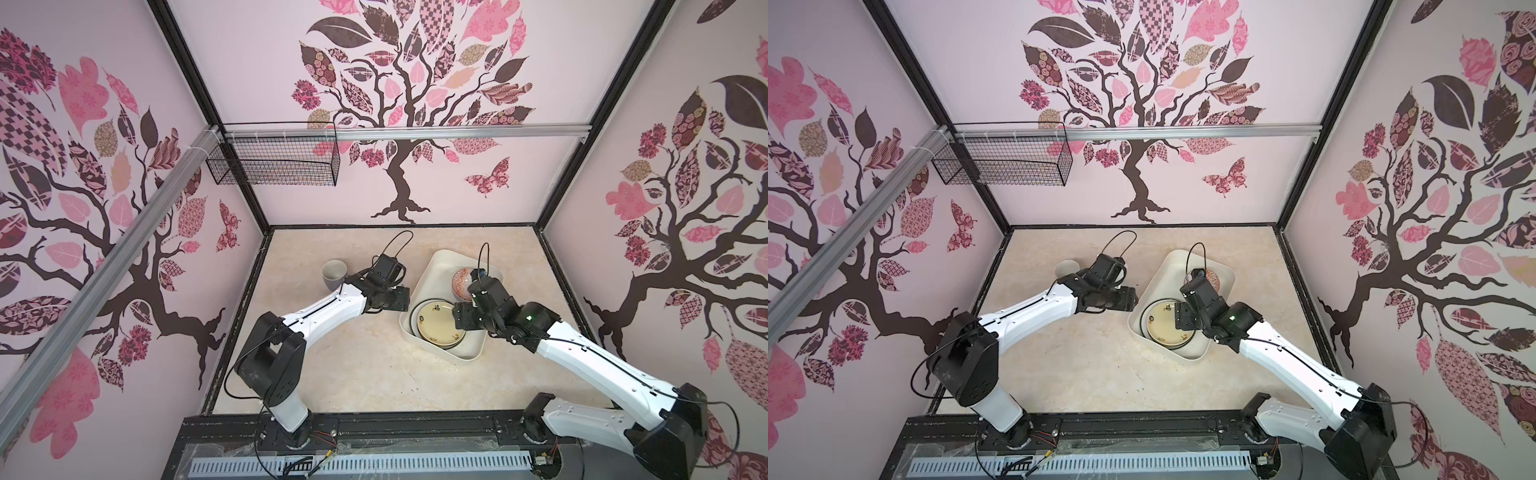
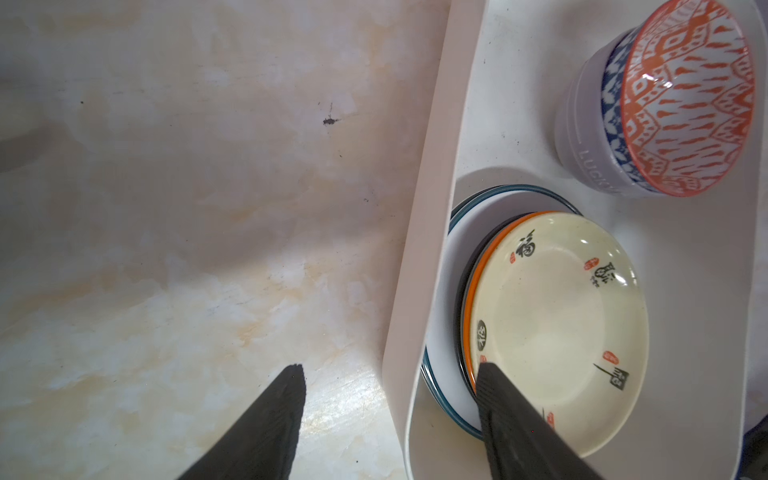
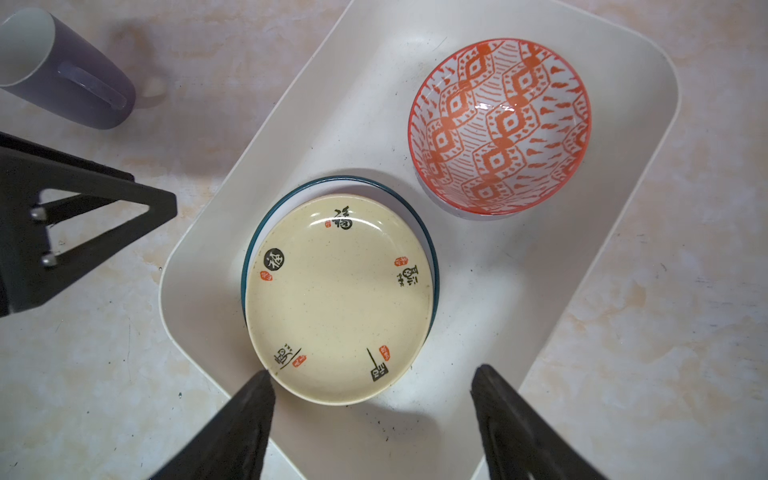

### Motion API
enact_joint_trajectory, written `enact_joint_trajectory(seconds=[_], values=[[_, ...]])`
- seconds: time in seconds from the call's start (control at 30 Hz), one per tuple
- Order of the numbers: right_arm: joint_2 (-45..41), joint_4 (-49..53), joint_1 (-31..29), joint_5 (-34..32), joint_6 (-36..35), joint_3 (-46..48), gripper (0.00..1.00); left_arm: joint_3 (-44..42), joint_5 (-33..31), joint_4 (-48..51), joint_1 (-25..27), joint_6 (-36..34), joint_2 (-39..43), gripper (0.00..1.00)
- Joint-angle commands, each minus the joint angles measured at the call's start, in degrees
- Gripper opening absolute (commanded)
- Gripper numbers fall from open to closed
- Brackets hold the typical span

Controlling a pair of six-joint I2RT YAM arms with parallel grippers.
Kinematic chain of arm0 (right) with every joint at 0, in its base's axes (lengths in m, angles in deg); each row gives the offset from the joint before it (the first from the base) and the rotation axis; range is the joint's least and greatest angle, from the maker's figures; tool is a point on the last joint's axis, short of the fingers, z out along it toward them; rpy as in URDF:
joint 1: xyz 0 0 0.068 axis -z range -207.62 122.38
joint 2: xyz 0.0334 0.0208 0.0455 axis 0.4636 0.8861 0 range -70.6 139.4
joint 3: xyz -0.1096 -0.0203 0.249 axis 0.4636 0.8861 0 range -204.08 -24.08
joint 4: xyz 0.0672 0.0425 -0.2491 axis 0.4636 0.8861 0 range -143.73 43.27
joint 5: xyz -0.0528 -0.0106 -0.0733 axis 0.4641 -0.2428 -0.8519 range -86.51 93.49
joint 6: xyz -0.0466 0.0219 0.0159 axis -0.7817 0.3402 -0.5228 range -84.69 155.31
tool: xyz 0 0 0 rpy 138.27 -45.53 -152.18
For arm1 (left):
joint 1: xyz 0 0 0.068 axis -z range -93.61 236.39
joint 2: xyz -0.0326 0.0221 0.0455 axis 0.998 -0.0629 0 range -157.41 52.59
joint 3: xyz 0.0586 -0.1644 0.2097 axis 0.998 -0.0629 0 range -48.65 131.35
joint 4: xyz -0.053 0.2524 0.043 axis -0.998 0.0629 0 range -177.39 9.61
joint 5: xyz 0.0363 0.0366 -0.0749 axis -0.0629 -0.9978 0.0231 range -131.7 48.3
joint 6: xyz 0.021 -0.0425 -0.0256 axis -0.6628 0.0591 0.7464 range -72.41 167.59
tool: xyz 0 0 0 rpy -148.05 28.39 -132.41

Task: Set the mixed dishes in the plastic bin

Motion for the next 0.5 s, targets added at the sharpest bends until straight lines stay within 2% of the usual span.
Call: enact_joint_trajectory(seconds=[0.0, 0.2, 0.47], values=[[0.35, -0.84, 1.48, 1.0, -0.05, 0.31, 0.78, 3.26, -1.01, -0.85, 0.55, -1.3, -2.08, 0.69], [-0.35, -1.77, 4.6, 3.74, -0.97, 1.72, 0.78, 6.27, -1.34, -0.64, 2.22, -1.97, -7.54, 0.63], [-0.54, -2.11, 5.66, 4.55, -1.98, 2.26, 0.78, 6.84, -2.7, 0.11, 3.33, -1.34, -9.44, 0.42]])
